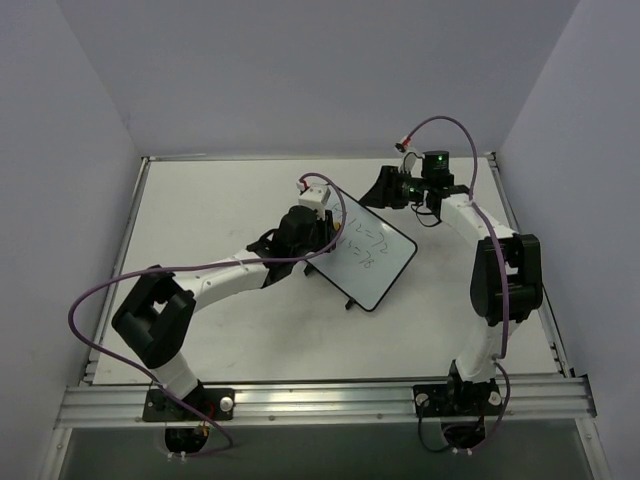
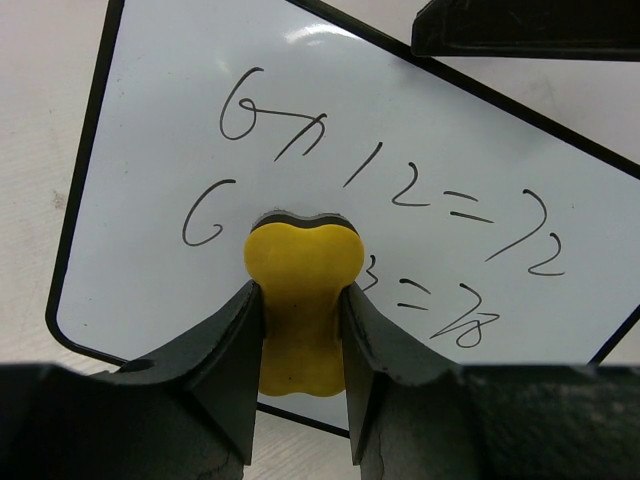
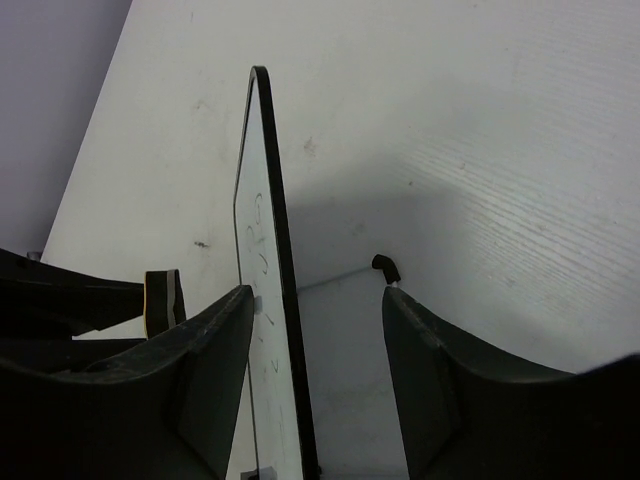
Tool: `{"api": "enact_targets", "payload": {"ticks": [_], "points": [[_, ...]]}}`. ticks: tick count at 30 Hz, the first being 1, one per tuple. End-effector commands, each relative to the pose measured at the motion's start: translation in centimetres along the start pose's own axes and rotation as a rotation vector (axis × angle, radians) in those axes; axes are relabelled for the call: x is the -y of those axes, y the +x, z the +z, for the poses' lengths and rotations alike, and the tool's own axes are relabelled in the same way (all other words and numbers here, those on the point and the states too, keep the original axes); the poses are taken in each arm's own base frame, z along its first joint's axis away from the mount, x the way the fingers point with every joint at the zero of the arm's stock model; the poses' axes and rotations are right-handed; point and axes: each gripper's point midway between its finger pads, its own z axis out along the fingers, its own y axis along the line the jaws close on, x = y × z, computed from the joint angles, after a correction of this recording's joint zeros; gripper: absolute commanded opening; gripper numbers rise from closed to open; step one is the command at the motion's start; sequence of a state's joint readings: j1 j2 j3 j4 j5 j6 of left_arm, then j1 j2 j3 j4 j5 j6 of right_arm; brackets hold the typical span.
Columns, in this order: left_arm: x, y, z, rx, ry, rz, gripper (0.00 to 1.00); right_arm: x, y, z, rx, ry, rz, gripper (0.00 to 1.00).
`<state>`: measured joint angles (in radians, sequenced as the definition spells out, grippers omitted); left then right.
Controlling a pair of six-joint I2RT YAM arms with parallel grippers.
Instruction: Erase the whiteboard
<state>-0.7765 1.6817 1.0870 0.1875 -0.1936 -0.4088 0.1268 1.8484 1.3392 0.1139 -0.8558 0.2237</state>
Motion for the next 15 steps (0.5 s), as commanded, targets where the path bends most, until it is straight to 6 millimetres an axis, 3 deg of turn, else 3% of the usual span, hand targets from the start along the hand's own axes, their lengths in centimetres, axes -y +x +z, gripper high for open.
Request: {"api": "enact_targets", "payload": {"ticks": [1,3,6,15], "points": [[0.9,-2.0,-0.6,0.052,0.040,-0.017,0.02,-2.2,-1.6,0.3,0.017,-0.063,-0.100,0.49],[0.7,-1.9,-0.3,0.048,0.042,-0.021,0.02,-2.1,-1.0,0.5,-0.011,-0.057,-0.092,0.40],[0.4,-2.0,0.0,0.047,0.044,-0.026,0.02,-2.2,-0.5,0.8,-0.036,-0.059,-0.107,0.35],[0.1,-2.0,1.1,0.049,0.054,-0.030,0.02,-1.3,0.3,1.5,-0.072,-0.054,-0.119,0.31]]}}
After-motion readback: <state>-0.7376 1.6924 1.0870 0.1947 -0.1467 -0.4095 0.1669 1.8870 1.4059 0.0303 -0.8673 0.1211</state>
